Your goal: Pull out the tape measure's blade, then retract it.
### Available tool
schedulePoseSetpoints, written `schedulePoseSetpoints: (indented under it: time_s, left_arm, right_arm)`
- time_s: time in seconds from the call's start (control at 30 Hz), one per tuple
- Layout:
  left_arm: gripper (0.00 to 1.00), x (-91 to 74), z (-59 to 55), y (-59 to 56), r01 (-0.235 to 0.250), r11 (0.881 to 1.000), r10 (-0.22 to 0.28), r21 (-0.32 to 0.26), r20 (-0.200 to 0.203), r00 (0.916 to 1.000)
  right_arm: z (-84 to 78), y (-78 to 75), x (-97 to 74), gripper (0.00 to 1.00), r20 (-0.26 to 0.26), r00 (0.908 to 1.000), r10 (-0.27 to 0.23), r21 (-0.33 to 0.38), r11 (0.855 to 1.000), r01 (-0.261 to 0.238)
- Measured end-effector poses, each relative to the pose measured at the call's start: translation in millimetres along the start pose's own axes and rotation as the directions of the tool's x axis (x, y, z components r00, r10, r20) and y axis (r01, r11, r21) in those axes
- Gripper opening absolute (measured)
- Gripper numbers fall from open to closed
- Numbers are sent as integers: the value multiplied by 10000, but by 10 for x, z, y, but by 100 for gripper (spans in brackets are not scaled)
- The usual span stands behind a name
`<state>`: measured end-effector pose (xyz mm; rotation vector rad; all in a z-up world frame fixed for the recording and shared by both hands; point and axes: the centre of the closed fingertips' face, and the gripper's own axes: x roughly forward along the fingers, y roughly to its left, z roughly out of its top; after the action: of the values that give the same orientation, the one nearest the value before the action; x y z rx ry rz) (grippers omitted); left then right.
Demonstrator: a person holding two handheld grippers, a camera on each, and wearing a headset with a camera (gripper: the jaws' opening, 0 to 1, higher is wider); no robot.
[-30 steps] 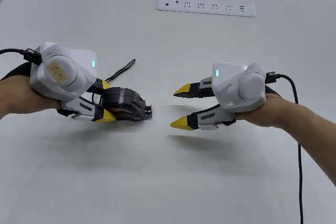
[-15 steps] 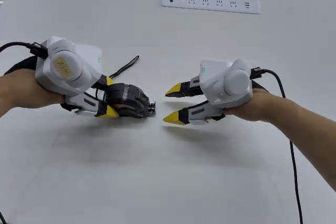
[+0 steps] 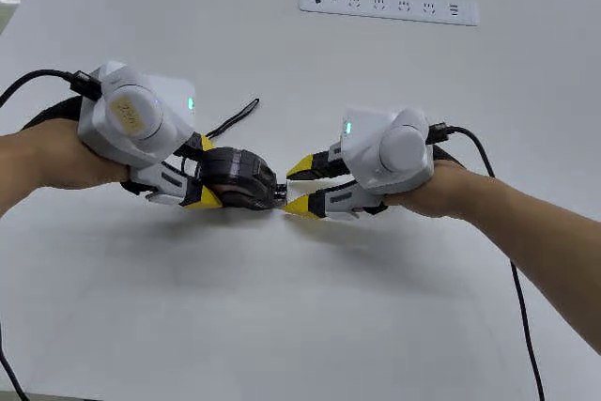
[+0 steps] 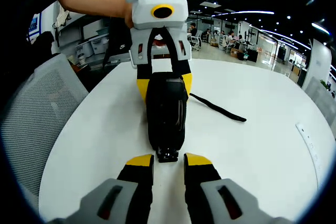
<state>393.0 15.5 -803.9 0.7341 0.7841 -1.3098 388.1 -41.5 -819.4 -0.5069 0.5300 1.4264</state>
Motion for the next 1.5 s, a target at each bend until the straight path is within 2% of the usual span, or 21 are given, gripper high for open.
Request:
schedulePoseSetpoints:
  time_s: [0.3, 0.63, 1.5]
  left_arm:
    - [29, 1, 2, 1, 6, 10000, -6, -61, -27, 10000]
    - [29, -2, -3, 3, 17, 9998, -15, -208, 57, 10000]
    - [29, -15, -24, 6, -25, 9995, 28, -301, 94, 10000]
  right_arm:
    - [-27, 17, 81, 15, -260, 9996, 138, -398, 9991, -148]
    - [-19, 15, 75, 12, -251, 9994, 220, -555, 9982, -234]
    - [-26, -3, 24, 11, -576, 9982, 176, -1013, 9946, -233]
